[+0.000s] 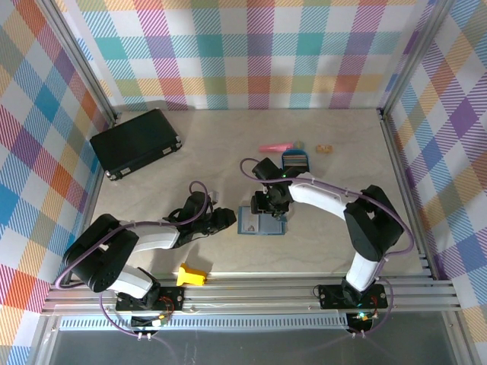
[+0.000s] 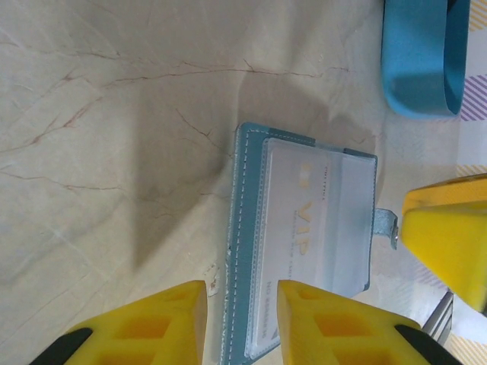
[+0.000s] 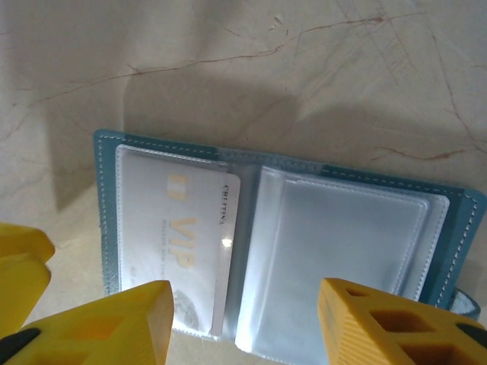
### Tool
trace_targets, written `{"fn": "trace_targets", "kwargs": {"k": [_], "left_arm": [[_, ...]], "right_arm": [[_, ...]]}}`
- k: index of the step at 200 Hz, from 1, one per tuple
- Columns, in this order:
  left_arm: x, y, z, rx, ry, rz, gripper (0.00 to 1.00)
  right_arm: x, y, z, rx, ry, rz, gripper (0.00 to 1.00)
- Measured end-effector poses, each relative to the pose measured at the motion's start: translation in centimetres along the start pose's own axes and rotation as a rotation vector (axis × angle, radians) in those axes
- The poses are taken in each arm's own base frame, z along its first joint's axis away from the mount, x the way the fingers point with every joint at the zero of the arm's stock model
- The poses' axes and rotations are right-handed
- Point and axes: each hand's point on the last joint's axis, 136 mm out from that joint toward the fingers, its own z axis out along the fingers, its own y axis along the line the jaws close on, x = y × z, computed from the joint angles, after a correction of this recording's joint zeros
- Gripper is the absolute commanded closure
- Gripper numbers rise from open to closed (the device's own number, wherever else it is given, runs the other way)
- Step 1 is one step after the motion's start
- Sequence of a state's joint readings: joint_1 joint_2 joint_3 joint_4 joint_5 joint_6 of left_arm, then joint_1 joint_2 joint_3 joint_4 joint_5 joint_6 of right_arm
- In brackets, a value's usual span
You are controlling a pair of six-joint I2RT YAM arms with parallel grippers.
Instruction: Put the credit cards into the card holder
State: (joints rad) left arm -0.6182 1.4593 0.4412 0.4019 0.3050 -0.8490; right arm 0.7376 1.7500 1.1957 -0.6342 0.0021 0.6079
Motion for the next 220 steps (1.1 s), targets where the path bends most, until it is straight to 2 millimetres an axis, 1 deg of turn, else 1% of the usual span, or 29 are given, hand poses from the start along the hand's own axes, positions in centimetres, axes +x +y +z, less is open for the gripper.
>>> {"fn": "trace_targets", "kwargs": {"k": [41,86,130,172,220], "left_arm": [[-0.1,-0.2,0.2,0.011,-0.004,0.005,0.7],[0.0,-0.3,0.3,0.015,0.002,0.006,0.7],[0.2,-0.7,0.8,0.025,0.008,0.013,0.7],[0.4,-0.6,1.1,0.023,0.016,0.001,0.7],[0.5,-0.8,1.4,0.03,0.018,-0.001,0.71]], "right_arm": [[-0.1,-0.1,1.5,0.027,0.043,-0.01,0.45],[0.7,-1.0,2.2,0.064,0.085,0.001,0.43],[0.7,-1.9,2.2,0.092,0.092,0.026,0.4],[0.6,-2.5,2.1,0.117,0.087,0.043,0.38],[0.5,-2.5,2.1,0.104,0.093,0.055,0.37]]}}
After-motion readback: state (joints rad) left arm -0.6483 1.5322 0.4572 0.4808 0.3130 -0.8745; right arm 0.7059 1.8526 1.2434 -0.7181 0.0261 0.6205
